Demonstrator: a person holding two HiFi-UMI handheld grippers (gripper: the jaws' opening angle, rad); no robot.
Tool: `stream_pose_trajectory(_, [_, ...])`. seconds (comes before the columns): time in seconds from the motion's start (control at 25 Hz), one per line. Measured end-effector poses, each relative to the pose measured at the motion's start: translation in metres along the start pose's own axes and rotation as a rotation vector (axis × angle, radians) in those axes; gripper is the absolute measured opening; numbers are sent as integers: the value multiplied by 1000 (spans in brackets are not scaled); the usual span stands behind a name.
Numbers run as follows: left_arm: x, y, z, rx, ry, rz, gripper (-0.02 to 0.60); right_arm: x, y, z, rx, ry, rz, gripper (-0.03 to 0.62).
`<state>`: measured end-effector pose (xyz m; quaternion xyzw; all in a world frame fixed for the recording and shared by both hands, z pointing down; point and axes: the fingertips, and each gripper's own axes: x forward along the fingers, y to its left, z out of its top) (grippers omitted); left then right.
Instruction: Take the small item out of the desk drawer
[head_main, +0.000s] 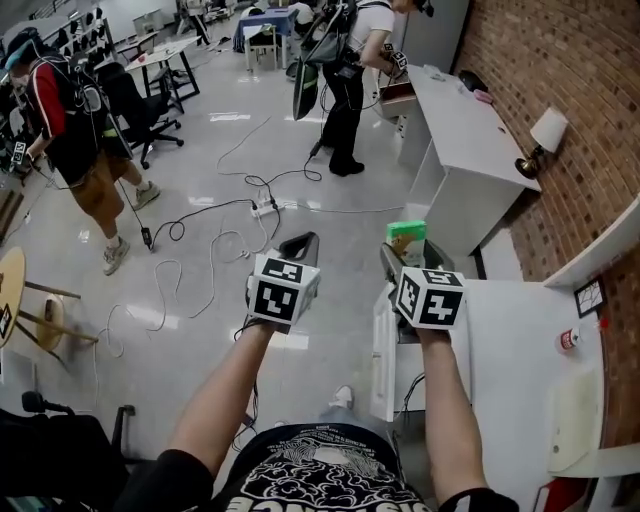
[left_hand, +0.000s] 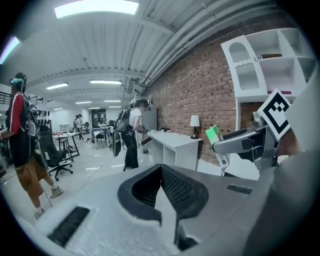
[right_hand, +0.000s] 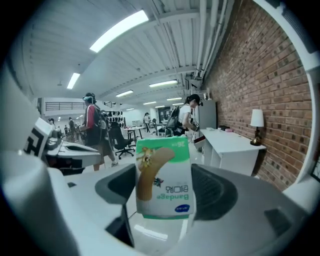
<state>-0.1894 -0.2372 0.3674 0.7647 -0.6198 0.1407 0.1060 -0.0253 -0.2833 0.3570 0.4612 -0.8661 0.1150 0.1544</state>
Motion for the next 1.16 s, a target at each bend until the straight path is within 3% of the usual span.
stream_pose_trajectory(0.32, [-34, 25, 5, -3, -31, 64, 5, -8, 46, 32, -51, -114, 70, 347])
stream_pose_trajectory(0.64, [-67, 48, -3, -20, -40, 110, 5, -14, 77, 41, -74, -154, 82, 347])
stream_pose_trajectory(1.16, [-83, 49, -2, -18, -43, 121, 5, -27, 84, 50, -84, -179, 74, 347])
